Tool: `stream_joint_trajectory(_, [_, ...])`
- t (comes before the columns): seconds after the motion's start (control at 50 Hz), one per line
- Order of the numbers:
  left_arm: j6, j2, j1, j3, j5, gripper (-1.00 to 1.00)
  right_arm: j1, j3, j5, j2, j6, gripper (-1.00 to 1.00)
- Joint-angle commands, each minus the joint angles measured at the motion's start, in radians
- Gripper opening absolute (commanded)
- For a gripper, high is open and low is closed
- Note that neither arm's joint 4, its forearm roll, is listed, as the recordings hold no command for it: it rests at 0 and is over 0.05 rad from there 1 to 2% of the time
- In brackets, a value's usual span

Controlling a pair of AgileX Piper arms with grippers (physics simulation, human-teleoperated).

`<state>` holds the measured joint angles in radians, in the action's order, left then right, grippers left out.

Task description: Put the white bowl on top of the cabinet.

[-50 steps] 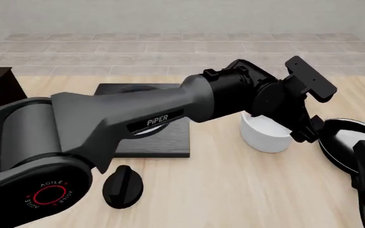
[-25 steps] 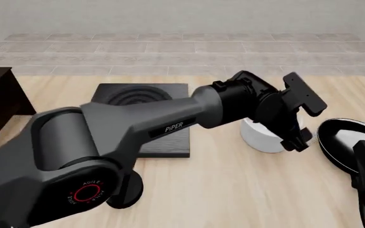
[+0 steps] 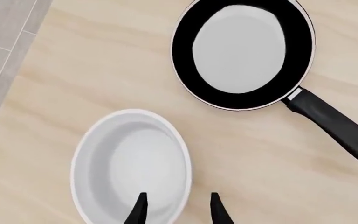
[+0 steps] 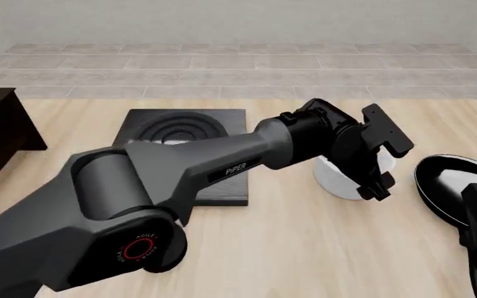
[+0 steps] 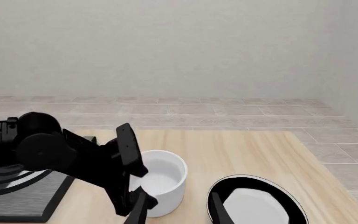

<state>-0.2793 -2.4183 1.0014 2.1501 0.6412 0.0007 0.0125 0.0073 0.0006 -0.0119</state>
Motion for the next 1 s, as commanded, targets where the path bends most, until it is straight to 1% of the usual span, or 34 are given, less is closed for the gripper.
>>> stream_joint_trajectory(0.02, [-0.009, -0.052, -0.006, 0.060, 0.043, 1.00, 0.000, 0.000, 0.000, 0.000, 0.000, 1.00])
stream_joint_trajectory(0.14, [-0.013, -0.079, -0.017, 0.082, 0.062, 1.00, 0.000, 0.000, 0.000, 0.000, 0.000, 1.00])
stream_joint_trajectory(0.28, [-0.002, -0.087, -0.008, 0.076, 0.072, 1.00, 0.000, 0.000, 0.000, 0.000, 0.000, 1.00])
stream_joint_trajectory(0.34, [0.026, -0.089, 0.006, 0.055, 0.074, 1.00, 0.000, 0.000, 0.000, 0.000, 0.000, 1.00])
stream_joint_trajectory(0.38, [0.018, -0.089, 0.003, 0.039, 0.064, 1.00, 0.000, 0.000, 0.000, 0.000, 0.000, 1.00])
stream_joint_trajectory(0.46, [0.026, -0.087, -0.001, 0.029, 0.065, 1.00, 0.000, 0.000, 0.000, 0.000, 0.000, 1.00])
stream_joint_trajectory(0.54, [0.030, -0.096, -0.003, 0.032, 0.090, 1.00, 0.000, 0.000, 0.000, 0.000, 0.000, 1.00])
stream_joint_trajectory(0.66, [0.037, -0.090, -0.002, 0.004, 0.074, 1.00, 0.000, 0.000, 0.000, 0.000, 0.000, 1.00])
stream_joint_trajectory(0.94, [0.020, -0.101, -0.019, 0.040, 0.106, 1.00, 0.000, 0.000, 0.000, 0.000, 0.000, 1.00])
stream_joint_trajectory(0.96, [0.021, -0.102, -0.019, 0.040, 0.106, -1.00, 0.000, 0.000, 0.000, 0.000, 0.000, 1.00])
stream_joint_trajectory(1.0, [0.020, -0.103, -0.020, 0.044, 0.107, -1.00, 0.000, 0.000, 0.000, 0.000, 0.000, 1.00])
